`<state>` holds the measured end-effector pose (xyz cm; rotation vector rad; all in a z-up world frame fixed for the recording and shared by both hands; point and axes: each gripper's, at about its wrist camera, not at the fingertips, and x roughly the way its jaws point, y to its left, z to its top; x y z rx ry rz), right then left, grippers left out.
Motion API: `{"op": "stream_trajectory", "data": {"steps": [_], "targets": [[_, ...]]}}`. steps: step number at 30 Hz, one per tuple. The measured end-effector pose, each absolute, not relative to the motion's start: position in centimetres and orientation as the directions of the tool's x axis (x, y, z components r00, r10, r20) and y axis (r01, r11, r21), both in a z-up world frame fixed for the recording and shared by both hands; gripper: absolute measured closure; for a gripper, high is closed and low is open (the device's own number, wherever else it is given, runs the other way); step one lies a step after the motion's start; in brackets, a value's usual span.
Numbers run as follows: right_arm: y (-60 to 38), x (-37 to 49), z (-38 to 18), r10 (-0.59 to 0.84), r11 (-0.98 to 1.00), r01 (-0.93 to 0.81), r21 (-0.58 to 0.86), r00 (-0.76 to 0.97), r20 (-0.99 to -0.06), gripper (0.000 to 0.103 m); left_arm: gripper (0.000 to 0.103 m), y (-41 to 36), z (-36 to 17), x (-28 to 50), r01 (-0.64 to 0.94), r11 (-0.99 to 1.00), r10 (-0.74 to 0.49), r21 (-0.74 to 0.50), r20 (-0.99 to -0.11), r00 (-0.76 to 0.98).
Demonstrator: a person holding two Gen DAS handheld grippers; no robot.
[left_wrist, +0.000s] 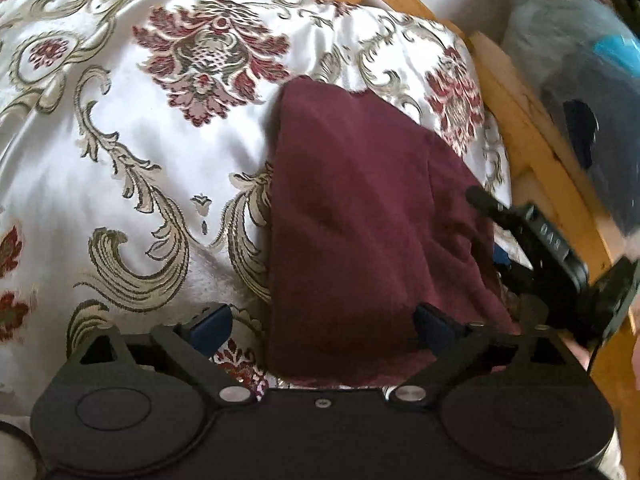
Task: Fold small clothes
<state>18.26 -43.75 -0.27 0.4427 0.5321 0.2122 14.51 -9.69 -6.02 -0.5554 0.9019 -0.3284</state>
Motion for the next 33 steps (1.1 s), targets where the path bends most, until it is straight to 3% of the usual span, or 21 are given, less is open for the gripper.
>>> {"op": "stream_trajectory", "data": {"steps": [5, 19, 33], "targets": [[-43.1, 18.3, -0.4, 0.327, 0.884, -0.104, 0.456, 0.835, -0.443, 0.001, 0.001, -9.8, -6.2, 14.5, 0.039, 0.825, -0.475, -0.564, -0.653, 0.590], [-42.8, 18.2, -0.7, 0.317, 0.884, -0.087, 0.460, 0.834, -0.452, 0.000, 0.001, -10.0, -6.4, 14.2, 0.042, 0.832, -0.464, -0.553, -0.651, 0.600], [-42.5, 19.4, -2.3, 0.334, 0.891, -0.151, 0.428, 0.858, -0.391, 0.000, 0.001, -10.3, -7.0, 14.9, 0.054, 0.832, -0.476, -0.552, -0.660, 0.581]]}}
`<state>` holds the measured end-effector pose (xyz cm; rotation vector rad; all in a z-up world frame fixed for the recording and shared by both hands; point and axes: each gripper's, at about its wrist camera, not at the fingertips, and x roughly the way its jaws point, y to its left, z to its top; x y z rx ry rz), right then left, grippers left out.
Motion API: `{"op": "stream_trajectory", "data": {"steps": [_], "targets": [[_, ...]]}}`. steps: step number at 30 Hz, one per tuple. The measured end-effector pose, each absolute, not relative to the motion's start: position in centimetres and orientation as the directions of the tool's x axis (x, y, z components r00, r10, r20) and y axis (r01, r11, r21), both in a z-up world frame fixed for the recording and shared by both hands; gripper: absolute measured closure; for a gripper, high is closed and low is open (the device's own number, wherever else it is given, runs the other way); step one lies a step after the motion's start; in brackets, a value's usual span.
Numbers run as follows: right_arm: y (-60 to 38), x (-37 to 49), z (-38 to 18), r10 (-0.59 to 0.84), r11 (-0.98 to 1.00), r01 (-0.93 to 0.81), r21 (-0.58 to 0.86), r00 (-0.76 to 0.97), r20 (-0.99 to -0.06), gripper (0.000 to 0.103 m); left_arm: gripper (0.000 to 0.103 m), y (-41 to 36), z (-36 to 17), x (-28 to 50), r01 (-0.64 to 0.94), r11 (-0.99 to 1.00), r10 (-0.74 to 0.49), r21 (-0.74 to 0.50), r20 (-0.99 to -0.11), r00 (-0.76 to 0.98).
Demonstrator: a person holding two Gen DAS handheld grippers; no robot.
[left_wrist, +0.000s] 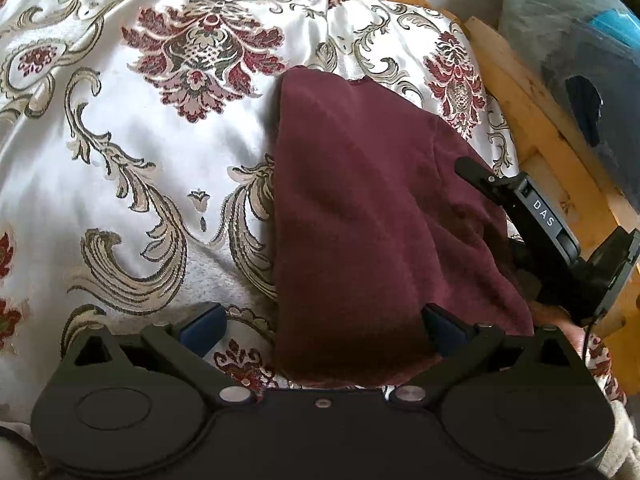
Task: Fold small clothes
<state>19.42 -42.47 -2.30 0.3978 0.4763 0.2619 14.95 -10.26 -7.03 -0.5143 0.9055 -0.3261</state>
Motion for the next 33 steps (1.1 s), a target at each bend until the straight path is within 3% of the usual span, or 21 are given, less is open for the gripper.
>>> {"op": "stream_trajectory", "data": {"steps": [7, 25, 30, 33], "targets": [[-42.9, 20.2, -2.7, 0.354, 0.879, -0.172, 0.444, 0.859, -0.369, 0.011, 0.001, -10.8, -7.0, 15.8, 0.077, 0.845, -0.480, -0.529, -0.686, 0.547], [-42.4, 20.2, -2.7, 0.353, 0.890, -0.178, 0.421, 0.852, -0.387, 0.006, 0.001, -11.0, -6.8, 16.5, 0.094, 0.849, -0.488, -0.521, -0.701, 0.520], [-42.1, 20.2, -2.5, 0.304, 0.908, -0.134, 0.396, 0.861, -0.407, 0.017, 0.001, -10.7, -6.7, 17.4, 0.113, 0.839, -0.517, -0.532, -0.716, 0.470], [-42.4, 20.1, -2.4, 0.278, 0.910, -0.103, 0.401, 0.869, -0.410, 0.032, 0.002, -10.6, -6.5, 17.8, 0.121, 0.833, -0.531, -0.540, -0.719, 0.448]]}}
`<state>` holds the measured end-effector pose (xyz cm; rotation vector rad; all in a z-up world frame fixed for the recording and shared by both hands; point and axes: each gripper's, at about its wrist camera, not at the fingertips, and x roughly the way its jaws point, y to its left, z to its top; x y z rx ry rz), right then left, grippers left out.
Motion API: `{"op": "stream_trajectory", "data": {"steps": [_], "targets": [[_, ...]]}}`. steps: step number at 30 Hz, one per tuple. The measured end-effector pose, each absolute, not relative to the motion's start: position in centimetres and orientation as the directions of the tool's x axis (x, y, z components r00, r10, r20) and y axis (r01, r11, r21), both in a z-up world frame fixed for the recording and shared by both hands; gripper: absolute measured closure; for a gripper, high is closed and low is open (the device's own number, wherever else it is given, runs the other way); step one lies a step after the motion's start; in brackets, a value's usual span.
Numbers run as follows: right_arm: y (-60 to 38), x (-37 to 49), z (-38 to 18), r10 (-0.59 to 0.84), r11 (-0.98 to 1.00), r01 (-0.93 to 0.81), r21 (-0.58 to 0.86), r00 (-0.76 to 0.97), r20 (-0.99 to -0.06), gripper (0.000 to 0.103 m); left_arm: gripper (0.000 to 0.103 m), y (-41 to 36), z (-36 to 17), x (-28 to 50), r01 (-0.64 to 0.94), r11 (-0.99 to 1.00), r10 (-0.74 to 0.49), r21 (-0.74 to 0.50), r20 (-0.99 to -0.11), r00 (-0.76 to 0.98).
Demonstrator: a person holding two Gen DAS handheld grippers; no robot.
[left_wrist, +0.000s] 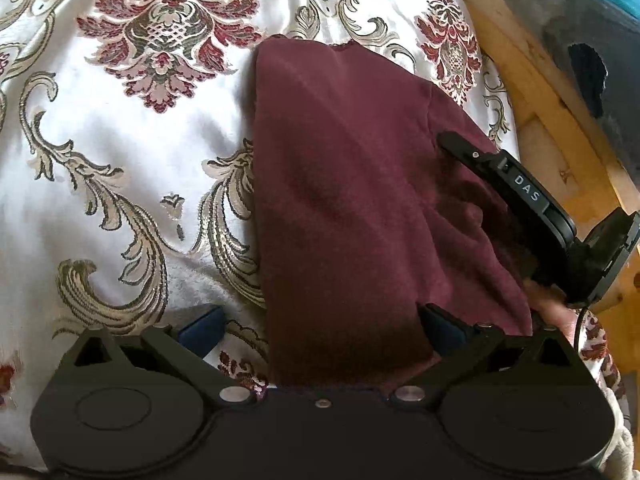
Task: Fold small clothes
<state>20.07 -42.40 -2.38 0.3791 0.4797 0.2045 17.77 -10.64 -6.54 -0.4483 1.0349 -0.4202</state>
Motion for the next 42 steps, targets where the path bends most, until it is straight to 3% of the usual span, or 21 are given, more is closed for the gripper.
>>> {"op": "stream_trajectory", "data": {"steps": [2, 4, 8, 11, 16, 25, 32, 36, 40, 42], "targets": [[-42.6, 20.1, -2.2, 0.273, 0.910, -0.096, 0.403, 0.870, -0.410, 0.048, 0.011, -10.7, -6.3, 17.8, 0.139, 0.826, -0.546, -0.547, -0.714, 0.438], [-42.4, 19.9, -1.9, 0.272, 0.912, -0.097, 0.399, 0.871, -0.410, 0.055, 0.024, -10.8, -6.1, 17.9, 0.165, 0.805, -0.580, -0.570, -0.697, 0.421], [-40.5, 19.3, -1.2, 0.228, 0.949, -0.099, 0.300, 0.874, -0.430, 0.073, 0.036, -11.0, -5.6, 17.9, 0.178, 0.812, -0.575, -0.556, -0.708, 0.410], [-39.5, 18.7, -0.4, 0.217, 0.956, -0.107, 0.273, 0.883, -0.416, 0.080, 0.045, -11.1, -4.9, 17.5, 0.200, 0.826, -0.557, -0.527, -0.708, 0.434], [-37.3, 17.5, 2.2, 0.221, 0.965, -0.150, 0.215, 0.906, -0.360, 0.081, 0.051, -11.3, -2.8, 16.6, 0.282, 0.854, -0.520, -0.437, -0.699, 0.492], [-31.9, 18.5, 7.2, 0.287, 0.957, -0.272, 0.097, 0.928, -0.238, 0.082, 0.051, -8.6, 0.4, 18.0, 0.312, 0.915, -0.402, -0.256, -0.646, 0.648], [-29.8, 27.1, 6.3, 0.290, 0.955, -0.242, 0.174, 0.886, -0.361, 0.082, 0.051, -6.4, 0.3, 23.8, 0.239, 0.965, -0.248, -0.105, -0.655, 0.714], [-29.1, 30.2, 3.9, 0.265, 0.962, -0.204, 0.180, 0.849, -0.456, 0.082, 0.049, -5.0, -1.3, 25.8, 0.206, 0.966, -0.259, -0.159, -0.676, 0.690], [-30.2, 30.8, 2.4, 0.254, 0.965, -0.180, 0.192, 0.833, -0.491, 0.079, 0.044, -4.0, -2.4, 25.5, 0.184, 0.960, -0.277, -0.209, -0.659, 0.699], [-30.7, 30.8, 2.0, 0.252, 0.964, -0.171, 0.202, 0.830, -0.498, 0.073, 0.040, -4.1, -2.4, 25.5, 0.182, 0.963, -0.270, -0.201, -0.659, 0.702]]}}
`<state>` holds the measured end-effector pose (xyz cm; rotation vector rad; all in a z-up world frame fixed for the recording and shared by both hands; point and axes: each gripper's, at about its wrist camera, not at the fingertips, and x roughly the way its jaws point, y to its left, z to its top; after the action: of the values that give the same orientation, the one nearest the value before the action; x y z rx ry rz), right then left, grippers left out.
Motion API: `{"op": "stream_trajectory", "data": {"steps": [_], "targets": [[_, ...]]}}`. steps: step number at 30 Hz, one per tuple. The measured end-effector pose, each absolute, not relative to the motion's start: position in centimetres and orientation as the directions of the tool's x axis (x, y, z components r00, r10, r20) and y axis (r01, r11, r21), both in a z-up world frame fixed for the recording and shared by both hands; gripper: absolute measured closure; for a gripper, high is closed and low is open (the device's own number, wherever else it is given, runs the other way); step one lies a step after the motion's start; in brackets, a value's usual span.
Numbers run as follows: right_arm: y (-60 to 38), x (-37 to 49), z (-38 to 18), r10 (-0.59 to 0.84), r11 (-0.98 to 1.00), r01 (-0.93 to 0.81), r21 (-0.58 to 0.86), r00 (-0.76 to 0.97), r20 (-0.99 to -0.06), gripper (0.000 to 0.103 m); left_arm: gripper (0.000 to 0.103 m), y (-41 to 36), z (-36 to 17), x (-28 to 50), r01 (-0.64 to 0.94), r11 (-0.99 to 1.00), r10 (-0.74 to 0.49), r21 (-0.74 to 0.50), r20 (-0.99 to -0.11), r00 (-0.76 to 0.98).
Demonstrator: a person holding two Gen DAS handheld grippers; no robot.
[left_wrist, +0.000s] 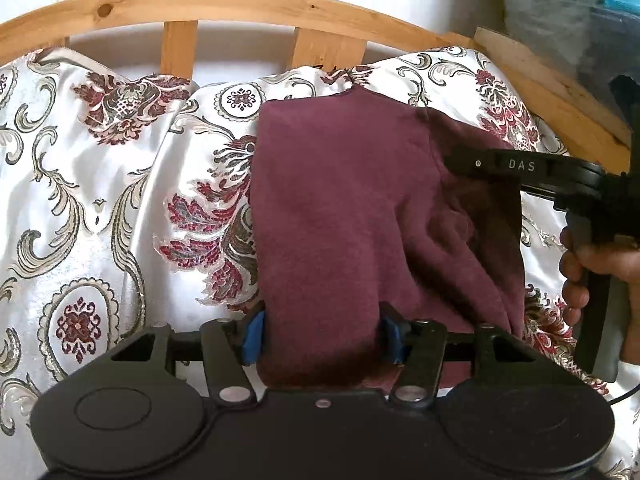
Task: Fold small clothes
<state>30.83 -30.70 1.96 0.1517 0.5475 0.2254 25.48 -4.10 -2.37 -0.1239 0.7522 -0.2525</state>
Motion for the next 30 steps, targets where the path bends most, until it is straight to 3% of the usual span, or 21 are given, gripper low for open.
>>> {"op": "stream_trajectory", "data": {"steps": [2, 4, 11, 16, 30], "targets": [[-30.9, 30.8, 1.8, 0.235, 0.967, -0.151, 0.203, 0.832, -0.502, 0.056, 0.032, -4.3, -2.3, 25.5, 0.169, 0.966, -0.259, -0.197, -0.665, 0.700], [-31.4, 30.7, 1.5, 0.239, 0.964, -0.139, 0.227, 0.825, -0.512, 0.050, 0.028, -4.4, -2.2, 25.5, 0.162, 0.966, -0.258, -0.203, -0.669, 0.697], [-31.9, 29.0, 1.7, 0.215, 0.973, -0.134, 0.190, 0.827, -0.520, 0.009, 0.013, -4.3, -2.1, 25.5, 0.125, 0.967, -0.246, -0.224, -0.674, 0.697], [-31.8, 26.8, 2.6, 0.194, 0.980, -0.143, 0.141, 0.852, -0.486, 0.000, 0.006, -4.1, -1.0, 24.7, 0.091, 0.970, -0.221, -0.227, -0.658, 0.719], [-31.6, 17.6, 6.9, 0.127, 0.992, -0.113, 0.060, 0.930, -0.344, 0.000, 0.001, -6.8, 3.7, 18.9, 0.151, 0.988, -0.141, -0.025, -0.538, 0.831]]}}
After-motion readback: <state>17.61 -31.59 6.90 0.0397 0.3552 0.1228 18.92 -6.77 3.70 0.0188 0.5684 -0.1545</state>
